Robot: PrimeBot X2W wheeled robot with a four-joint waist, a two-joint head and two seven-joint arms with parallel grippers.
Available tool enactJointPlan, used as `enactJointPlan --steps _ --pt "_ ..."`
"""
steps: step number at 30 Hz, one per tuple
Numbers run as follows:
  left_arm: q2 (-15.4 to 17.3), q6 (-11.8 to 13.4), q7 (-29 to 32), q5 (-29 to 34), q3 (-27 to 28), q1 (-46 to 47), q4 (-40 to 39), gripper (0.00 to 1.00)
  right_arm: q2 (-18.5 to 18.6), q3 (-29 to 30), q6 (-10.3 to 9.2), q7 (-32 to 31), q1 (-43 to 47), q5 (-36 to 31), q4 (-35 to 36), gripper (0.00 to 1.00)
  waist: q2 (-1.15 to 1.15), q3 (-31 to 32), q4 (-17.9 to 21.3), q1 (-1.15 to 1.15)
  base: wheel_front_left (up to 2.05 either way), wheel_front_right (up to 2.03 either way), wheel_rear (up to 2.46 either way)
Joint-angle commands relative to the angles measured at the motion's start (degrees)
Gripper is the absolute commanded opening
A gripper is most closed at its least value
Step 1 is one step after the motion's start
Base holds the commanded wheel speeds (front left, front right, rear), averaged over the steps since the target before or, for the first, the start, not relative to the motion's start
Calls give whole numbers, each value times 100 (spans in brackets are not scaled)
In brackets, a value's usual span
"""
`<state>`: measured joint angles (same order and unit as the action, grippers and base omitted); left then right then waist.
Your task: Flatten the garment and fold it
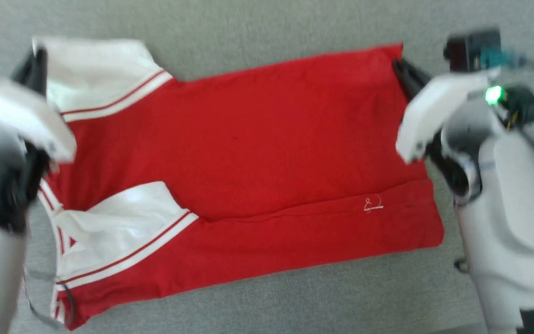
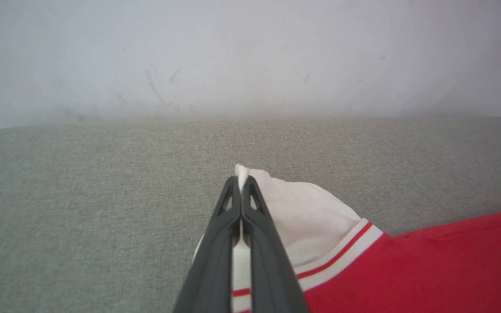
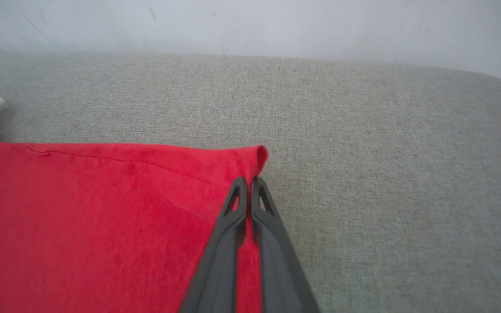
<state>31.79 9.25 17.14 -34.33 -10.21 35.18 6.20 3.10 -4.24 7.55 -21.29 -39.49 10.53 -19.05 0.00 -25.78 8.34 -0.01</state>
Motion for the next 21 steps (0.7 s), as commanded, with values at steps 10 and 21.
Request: enactJointPlan --steps 10,21 --pt "-253 538 -480 -342 386 -2594 -1216 0 415 24 -6 560 1357 203 162 0 0 1260 -418 1 0 0 0" --pt "-604 570 -303 -685 41 -3968 -1499 0 997 -261 -6 -455 1990 327 74 0 0 1388 -663 1 0 0 0"
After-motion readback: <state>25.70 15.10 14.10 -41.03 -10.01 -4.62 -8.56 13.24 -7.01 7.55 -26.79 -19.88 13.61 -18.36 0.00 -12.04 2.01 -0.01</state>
